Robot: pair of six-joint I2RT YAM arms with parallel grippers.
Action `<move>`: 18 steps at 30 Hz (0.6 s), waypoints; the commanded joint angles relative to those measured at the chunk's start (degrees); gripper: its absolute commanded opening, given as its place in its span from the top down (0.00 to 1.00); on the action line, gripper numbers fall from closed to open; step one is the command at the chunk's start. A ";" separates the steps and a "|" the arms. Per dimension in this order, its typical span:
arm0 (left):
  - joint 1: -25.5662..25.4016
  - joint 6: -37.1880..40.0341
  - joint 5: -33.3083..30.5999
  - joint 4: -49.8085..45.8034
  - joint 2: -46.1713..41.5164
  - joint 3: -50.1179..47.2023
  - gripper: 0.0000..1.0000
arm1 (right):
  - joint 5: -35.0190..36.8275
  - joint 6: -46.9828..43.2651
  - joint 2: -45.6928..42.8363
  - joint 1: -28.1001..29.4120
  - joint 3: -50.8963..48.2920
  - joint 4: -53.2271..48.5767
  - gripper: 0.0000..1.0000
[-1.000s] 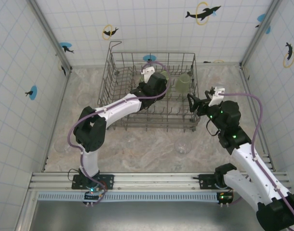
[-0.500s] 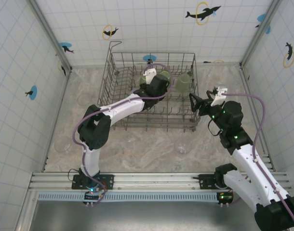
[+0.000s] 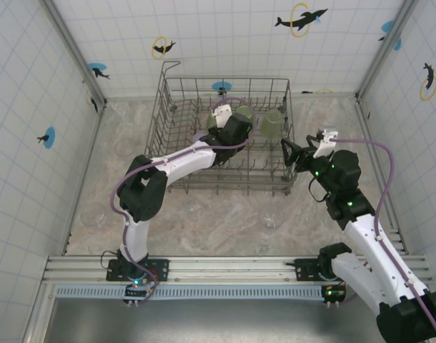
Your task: Load the cups into the dish rack
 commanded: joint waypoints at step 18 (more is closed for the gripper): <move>-0.03 -2.22 2.77 4.53 -0.14 -1.83 0.31 | -0.84 1.31 -2.10 -1.08 -1.31 0.79 0.04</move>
